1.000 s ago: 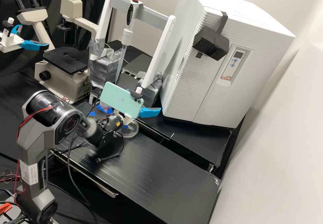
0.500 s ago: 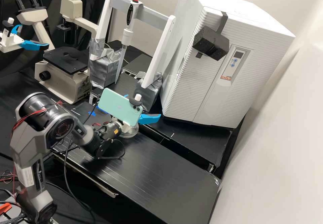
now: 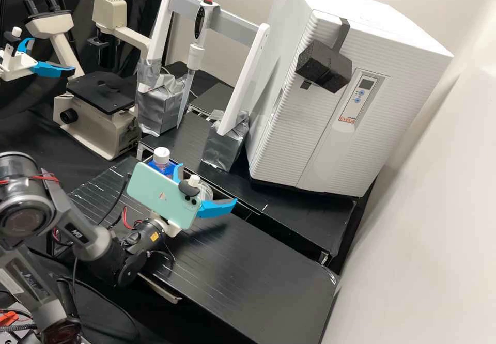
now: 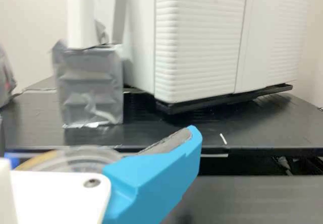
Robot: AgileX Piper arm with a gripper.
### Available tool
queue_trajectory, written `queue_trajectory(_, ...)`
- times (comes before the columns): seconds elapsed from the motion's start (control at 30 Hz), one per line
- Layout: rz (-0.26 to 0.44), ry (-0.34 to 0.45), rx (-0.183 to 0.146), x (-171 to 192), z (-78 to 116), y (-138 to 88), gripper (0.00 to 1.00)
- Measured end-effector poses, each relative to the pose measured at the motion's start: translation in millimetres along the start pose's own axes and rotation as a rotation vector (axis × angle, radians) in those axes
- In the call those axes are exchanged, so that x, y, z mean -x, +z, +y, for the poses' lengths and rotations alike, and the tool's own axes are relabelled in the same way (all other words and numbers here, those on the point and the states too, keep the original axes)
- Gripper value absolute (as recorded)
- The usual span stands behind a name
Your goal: Open the lid
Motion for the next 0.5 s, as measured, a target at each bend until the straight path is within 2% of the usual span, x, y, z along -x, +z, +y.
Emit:
queue_trajectory(0.17,0.009,-0.041,0.019,11.2,-7.5,-1.7,1.0)
queue_trajectory(0.5,-0.009,-0.079,0.006,9.2,-13.5,2.9,1.0)
